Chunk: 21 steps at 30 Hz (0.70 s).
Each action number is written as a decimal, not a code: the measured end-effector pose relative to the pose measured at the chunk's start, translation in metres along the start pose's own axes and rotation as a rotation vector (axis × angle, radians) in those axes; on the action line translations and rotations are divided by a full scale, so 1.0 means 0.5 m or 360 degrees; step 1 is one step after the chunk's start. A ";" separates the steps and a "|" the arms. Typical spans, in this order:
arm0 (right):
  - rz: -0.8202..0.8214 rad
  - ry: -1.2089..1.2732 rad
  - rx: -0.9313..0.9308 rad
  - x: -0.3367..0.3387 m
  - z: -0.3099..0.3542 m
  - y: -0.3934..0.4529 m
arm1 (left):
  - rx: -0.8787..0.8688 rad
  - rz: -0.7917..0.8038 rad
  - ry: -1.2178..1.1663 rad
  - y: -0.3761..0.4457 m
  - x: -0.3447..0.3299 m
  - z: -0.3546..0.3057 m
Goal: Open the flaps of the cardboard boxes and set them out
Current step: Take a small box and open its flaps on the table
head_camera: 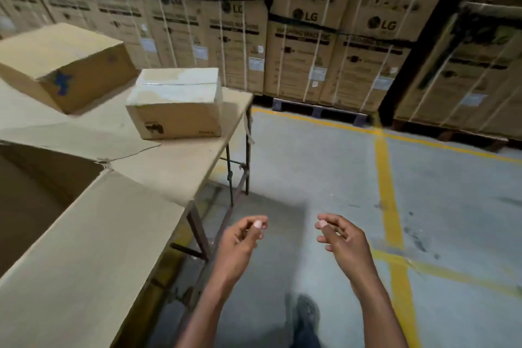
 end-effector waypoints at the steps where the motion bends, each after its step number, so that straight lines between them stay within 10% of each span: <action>1: 0.0035 -0.0020 0.0026 0.005 0.010 0.054 | 0.0006 -0.0086 -0.0008 0.038 0.001 -0.001; 21: 0.1240 -0.0286 0.0374 -0.238 0.266 0.785 | 0.0098 -0.1267 0.0133 0.535 0.075 -0.138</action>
Point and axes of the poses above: each hand's wrist, its own y-axis towards the middle knuckle, its own x-axis out of the back of the hand, z = x × y, the point moved 3 cm from there along y, towards the middle knuckle, and after that the axes turned 5 degrees about z, right-handed, at the moved point
